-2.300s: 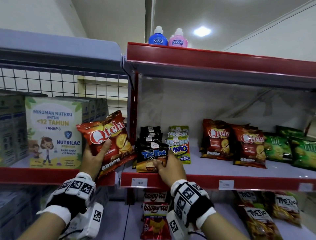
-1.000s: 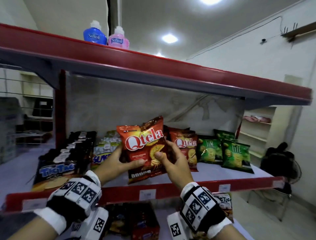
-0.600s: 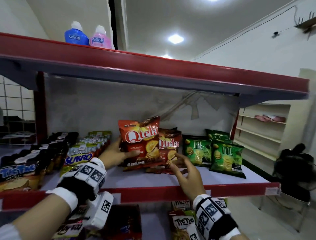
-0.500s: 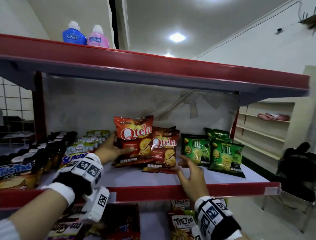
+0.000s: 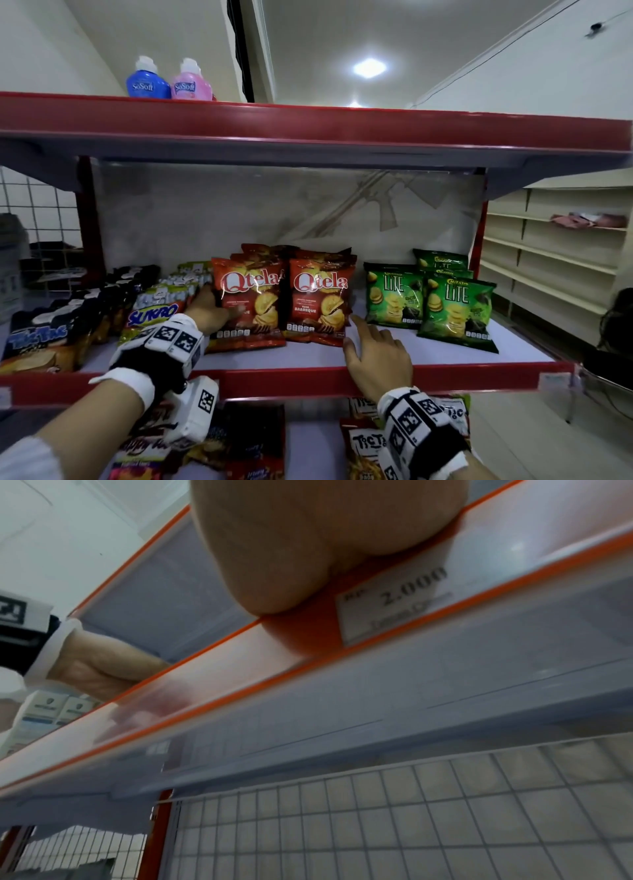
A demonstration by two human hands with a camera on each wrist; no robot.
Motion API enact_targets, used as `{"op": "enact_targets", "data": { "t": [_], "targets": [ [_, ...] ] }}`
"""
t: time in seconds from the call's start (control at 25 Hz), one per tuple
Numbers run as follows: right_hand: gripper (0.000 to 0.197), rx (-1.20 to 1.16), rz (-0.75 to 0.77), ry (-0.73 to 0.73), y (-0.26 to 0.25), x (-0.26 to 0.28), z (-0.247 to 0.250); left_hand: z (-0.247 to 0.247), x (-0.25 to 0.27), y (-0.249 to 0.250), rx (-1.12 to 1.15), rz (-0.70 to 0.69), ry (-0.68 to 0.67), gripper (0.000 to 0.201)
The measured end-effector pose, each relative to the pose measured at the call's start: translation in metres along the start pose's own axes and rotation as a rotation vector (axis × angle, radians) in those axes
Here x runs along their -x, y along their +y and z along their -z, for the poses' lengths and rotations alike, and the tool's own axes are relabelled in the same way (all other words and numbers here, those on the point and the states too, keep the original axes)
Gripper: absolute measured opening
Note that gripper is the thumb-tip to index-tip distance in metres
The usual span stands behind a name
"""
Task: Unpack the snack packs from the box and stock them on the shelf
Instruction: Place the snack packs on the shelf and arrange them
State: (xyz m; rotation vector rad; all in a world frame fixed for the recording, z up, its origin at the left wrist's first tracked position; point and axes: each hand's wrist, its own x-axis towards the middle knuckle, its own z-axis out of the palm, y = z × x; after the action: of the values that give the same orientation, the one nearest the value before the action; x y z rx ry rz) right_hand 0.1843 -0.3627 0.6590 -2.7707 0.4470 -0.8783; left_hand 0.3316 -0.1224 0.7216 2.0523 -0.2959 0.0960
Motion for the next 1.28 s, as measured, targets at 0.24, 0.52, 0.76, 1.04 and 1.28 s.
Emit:
{"op": "enact_targets", "data": {
  "t": [0.24, 0.52, 0.76, 1.04, 1.28],
  "targets": [
    [0.064, 0.016, -0.043, -0.308, -0.003, -0.010, 0.008, -0.025, -0.002, 0.000, -0.123, 0.090, 0.027, 0.082],
    [0.074, -0.163, -0.108, -0.477, 0.000, -0.030, 0.010, -0.040, -0.005, -0.002, -0.153, 0.063, 0.054, 0.083],
    [0.072, -0.200, -0.121, -0.444, 0.001, -0.045, 0.003, -0.041, -0.004, 0.005, -0.141, 0.048, -0.007, 0.130],
    [0.069, -0.364, -0.190, -0.308, 0.006, -0.042, -0.003, -0.033, -0.017, -0.003, -0.032, 0.143, -0.036, 0.105],
    [0.047, -0.455, -0.146, 0.010, 0.002, -0.030, -0.003, -0.012, 0.001, 0.001, -0.145, 0.127, 0.001, 0.104]
  ]
}}
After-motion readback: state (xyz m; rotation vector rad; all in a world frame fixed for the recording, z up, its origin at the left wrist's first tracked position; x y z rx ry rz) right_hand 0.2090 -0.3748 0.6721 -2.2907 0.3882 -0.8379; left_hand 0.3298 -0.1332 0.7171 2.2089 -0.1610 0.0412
